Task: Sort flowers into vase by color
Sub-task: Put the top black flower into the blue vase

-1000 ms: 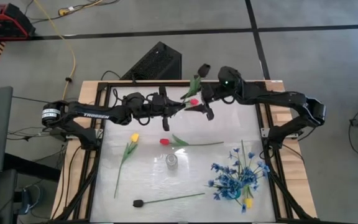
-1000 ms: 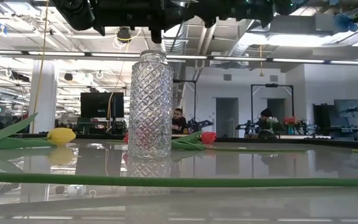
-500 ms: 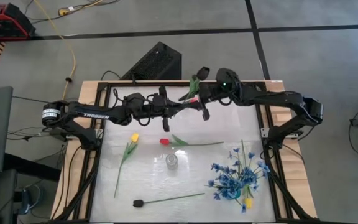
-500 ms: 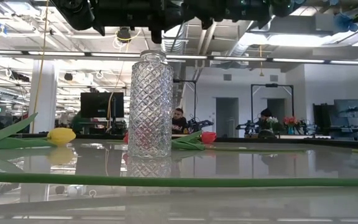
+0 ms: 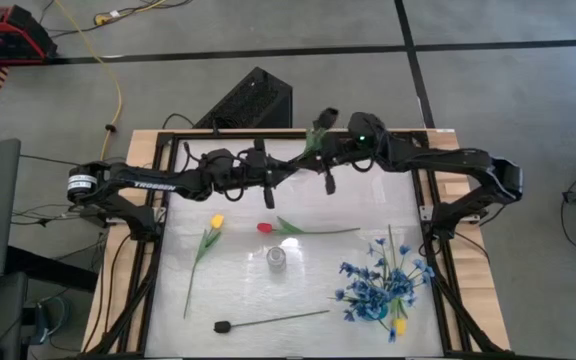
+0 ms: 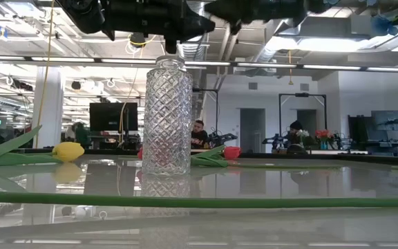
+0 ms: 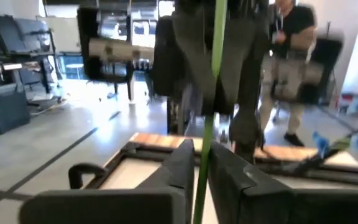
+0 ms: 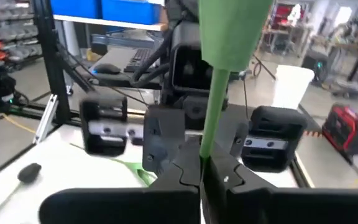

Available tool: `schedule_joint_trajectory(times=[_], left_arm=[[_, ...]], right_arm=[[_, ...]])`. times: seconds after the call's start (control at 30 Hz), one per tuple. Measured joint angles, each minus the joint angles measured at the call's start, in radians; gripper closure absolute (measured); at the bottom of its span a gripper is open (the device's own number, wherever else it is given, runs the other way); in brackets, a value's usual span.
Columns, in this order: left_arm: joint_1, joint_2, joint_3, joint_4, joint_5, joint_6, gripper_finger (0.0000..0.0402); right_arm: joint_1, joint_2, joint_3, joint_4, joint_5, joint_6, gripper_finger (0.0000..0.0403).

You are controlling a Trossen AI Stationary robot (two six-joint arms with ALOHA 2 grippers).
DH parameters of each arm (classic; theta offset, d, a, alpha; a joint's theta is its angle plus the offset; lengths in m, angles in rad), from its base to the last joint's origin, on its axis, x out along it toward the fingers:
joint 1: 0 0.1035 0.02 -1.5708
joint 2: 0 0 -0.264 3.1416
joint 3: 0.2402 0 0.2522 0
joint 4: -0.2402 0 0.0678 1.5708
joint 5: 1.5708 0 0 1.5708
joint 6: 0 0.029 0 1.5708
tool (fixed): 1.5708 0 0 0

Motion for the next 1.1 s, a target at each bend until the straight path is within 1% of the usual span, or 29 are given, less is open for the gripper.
schedule_joint_trajectory(times=[0.1,0.17,0.3,0.43,0.53,0.6,0.67,0.8,0.87,0.93,1.0,1.1], left_arm=[[0.000,-0.017,0.000,-0.077,0.005,0.011,0.0333],[0.000,-0.042,0.000,-0.142,0.006,0.018,0.0308],[0.000,-0.114,0.001,-0.334,0.005,0.033,0.0265],[-0.002,-0.168,-0.004,-0.479,-0.001,-0.003,0.0243],[-0.021,-0.179,-0.059,-0.462,-0.004,-0.034,0.0240],[-0.039,-0.179,-0.115,-0.390,-0.005,-0.040,0.0240],[-0.057,-0.179,-0.174,-0.272,-0.009,-0.041,0.0240],[-0.081,-0.180,-0.273,-0.072,-0.021,-0.064,0.0239],[-0.083,-0.180,-0.297,-0.017,-0.019,-0.084,0.0239],[-0.083,-0.182,-0.307,-0.015,-0.008,-0.099,0.0239],[-0.082,-0.184,-0.310,-0.030,0.003,-0.107,0.0239],[-0.082,-0.184,-0.310,-0.036,0.006,-0.107,0.0239]], right_arm=[[-0.012,-0.074,0.001,-0.091,0.026,0.020,0.0378],[-0.019,-0.132,0.001,-0.190,0.051,0.022,0.0378],[-0.017,-0.268,0.000,-0.429,0.093,0.037,0.0378],[0.008,-0.414,0.001,-0.687,0.131,0.104,0.0378],[0.059,-0.513,0.001,-0.862,0.193,0.195,0.0378],[0.120,-0.577,0.001,-0.967,0.246,0.265,0.0378],[0.204,-0.631,0.001,-1.053,0.322,0.344,0.0377],[0.406,-0.703,0.001,-1.184,0.535,0.544,0.0377],[0.511,-0.716,0.001,-1.246,0.610,0.670,0.0377],[0.614,-0.714,-0.004,-1.290,0.659,0.804,0.0377],[0.718,-0.697,-0.032,-1.293,0.673,0.915,0.0376],[0.861,-0.646,-0.061,-1.297,0.679,1.006,0.0376]])
